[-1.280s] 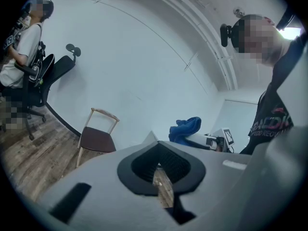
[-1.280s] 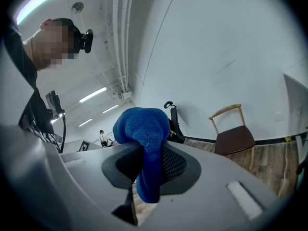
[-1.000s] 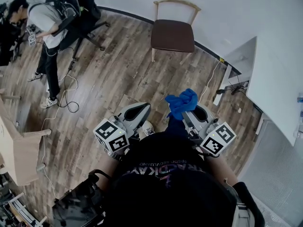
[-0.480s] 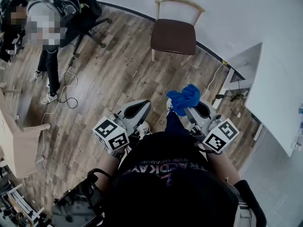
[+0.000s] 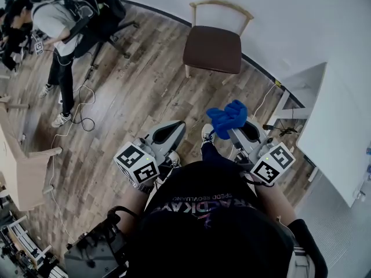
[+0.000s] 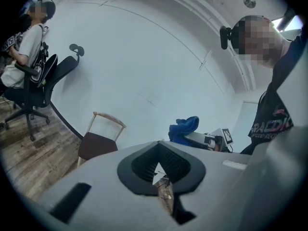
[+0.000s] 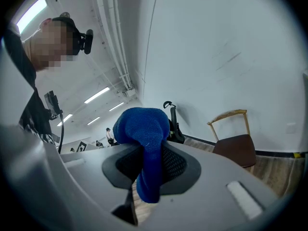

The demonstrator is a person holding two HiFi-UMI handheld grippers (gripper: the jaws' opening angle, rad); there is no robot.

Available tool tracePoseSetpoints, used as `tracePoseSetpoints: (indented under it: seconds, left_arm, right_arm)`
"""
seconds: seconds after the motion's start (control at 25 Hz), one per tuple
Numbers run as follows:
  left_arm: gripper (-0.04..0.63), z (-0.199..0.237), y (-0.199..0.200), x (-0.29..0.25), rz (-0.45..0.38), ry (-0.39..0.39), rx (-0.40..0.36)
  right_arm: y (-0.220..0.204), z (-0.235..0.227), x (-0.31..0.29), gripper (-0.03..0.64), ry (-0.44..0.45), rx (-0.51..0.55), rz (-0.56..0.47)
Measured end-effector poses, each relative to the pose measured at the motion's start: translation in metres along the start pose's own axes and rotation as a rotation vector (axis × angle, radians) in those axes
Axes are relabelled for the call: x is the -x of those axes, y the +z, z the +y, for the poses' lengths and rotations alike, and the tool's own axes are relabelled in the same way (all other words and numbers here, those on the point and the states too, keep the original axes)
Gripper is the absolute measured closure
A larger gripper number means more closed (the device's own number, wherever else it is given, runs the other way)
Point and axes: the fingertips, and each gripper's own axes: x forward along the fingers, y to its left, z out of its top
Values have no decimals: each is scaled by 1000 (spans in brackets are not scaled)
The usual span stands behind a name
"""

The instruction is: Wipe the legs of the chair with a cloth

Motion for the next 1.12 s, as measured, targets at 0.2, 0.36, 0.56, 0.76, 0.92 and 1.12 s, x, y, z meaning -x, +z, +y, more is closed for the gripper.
tracePoseSetpoints:
  seconds: [0.2, 0.36, 0.56, 0.76, 0.92, 1.12]
  left_arm:
    - [591, 8, 12, -32, -17, 25, -8]
    - [591, 11, 23, -43, -36, 57, -8]
    - [591, 19, 33, -57, -57, 110, -4]
    - [591, 30, 37, -68, -72, 172, 5]
    - [591, 37, 37, -70, -60, 214, 17]
    - [591, 37, 33, -80, -41, 219, 17]
  right_arm:
    - [18, -31, -9, 531, 29, -3, 10]
    - [32, -43, -16, 531, 58, 1, 19]
    - [48, -64, -27, 531, 97, -3, 34]
    - [57, -90, -36, 531, 126, -14, 50]
    - [59, -103, -43, 531, 143, -24, 55]
    - [60, -116, -44, 531, 144, -36, 38]
